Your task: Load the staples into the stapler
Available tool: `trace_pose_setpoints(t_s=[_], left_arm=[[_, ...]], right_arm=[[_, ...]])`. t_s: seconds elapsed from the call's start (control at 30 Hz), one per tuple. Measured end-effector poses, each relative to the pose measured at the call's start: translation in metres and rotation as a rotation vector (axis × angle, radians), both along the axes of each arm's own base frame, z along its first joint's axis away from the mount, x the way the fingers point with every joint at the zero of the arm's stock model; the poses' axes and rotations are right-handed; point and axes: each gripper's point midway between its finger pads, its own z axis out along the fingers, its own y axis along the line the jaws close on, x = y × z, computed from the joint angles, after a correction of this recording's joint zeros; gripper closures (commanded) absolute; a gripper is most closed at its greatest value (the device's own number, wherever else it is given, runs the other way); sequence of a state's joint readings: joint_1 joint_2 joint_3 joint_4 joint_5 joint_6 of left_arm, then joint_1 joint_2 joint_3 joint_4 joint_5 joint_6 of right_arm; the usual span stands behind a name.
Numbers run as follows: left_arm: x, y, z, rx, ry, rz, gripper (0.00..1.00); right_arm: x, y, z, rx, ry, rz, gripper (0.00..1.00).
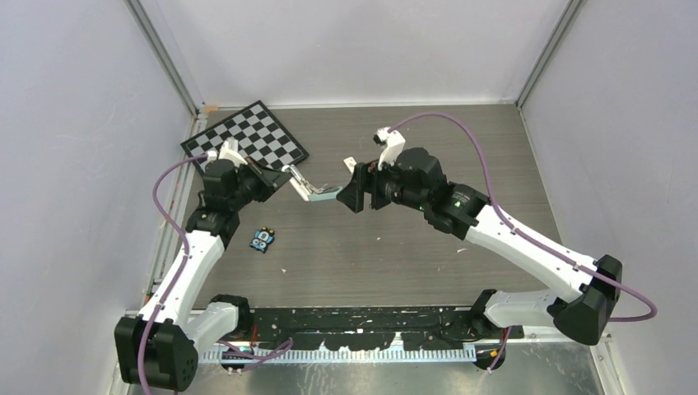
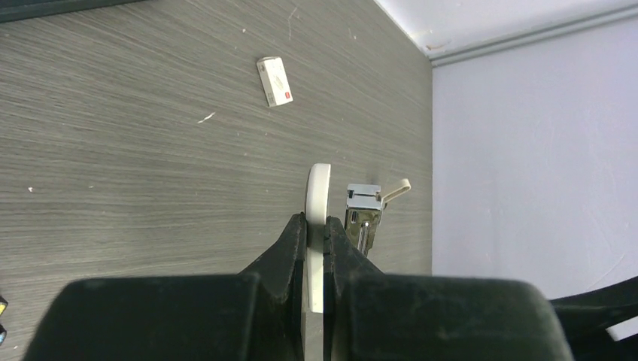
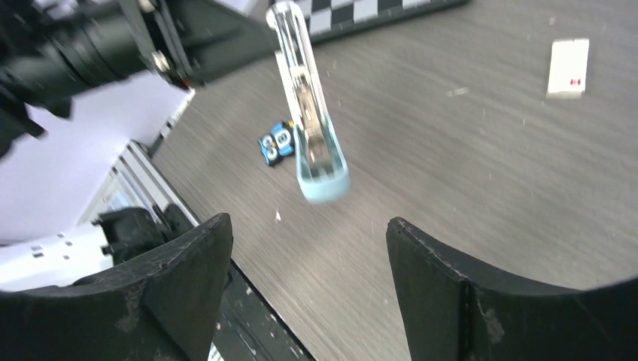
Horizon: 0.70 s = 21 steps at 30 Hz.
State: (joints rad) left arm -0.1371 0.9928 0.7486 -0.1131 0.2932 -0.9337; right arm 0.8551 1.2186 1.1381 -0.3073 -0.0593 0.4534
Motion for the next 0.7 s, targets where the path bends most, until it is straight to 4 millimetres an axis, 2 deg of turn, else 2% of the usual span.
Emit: trace_pose_setpoints(t_s=[0.1,0.2,0.5,0.7], left_arm=[[-0.004,-0.004,-0.003,0.009,-0.004,-0.038,1.00],[-0.008,-0.010,-0.005,0.015,-0.006,-0.079,1.00],[-0.020,-0.028,-0.001,0.000,-0.021,-0.188,1.00],[-0.026,-0.035,0.000,-0.008,-0.022,-0.231,1.00]], right_arm=[[0.010,0.010,0.023,0.026,-0.033,-0.002,0.27],[0.021,0.026,0.027,0.019,-0.031,0.006,0.30],[0.032,0.074,-0.018,-0.120,0.022,0.082,0.44],[0.037,0.086,-0.041,-0.181,0.036,0.100,0.52]])
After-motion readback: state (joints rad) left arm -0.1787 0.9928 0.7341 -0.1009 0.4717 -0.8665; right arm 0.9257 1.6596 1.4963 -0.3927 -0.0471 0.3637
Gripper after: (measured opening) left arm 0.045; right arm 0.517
